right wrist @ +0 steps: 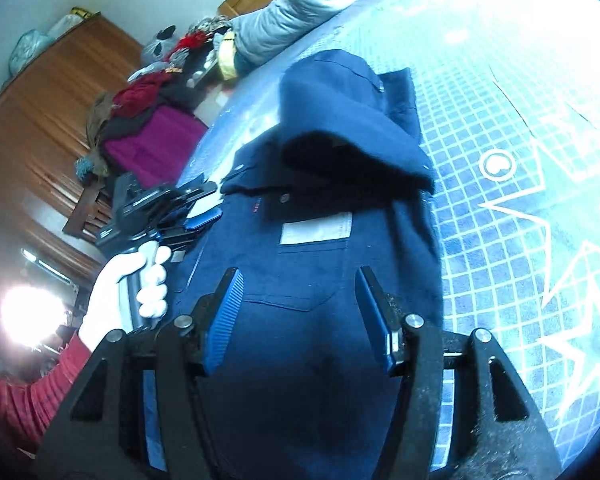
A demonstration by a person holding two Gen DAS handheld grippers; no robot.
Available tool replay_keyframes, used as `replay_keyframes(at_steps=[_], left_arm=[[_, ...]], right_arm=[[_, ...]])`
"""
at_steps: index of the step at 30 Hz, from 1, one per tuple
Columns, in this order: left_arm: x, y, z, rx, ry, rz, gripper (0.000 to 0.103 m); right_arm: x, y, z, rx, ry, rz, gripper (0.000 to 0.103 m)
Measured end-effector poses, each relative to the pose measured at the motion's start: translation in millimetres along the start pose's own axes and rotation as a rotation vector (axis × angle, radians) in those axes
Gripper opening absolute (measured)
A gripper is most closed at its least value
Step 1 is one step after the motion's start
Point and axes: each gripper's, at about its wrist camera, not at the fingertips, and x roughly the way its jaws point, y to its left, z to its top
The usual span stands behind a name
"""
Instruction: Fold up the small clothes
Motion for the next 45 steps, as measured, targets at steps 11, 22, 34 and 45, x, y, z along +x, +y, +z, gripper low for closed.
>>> replay_keyframes(at_steps=[11, 22, 34, 45], left_arm=[[32, 3, 30, -0.011, -0.105, 0.074, 0.009], [-69, 81, 28, -0.083, -0.281, 0.199, 0.008], [-61, 102, 20, -0.077, -0.236, 0.221, 0.013], [-90, 33, -16, 0.123, -0.295, 0.248, 0.017]], right_arm=[[-8, -19, -8, -0.003, 0.039, -0.017, 0.058], [-15, -25, 5, -0.038, -0.016, -0.063, 0.058], [45, -53, 57, -0.156, 0.109, -0.212, 0.036], [-22, -64, 77, -0.093, 0.017, -0.036, 0.038]])
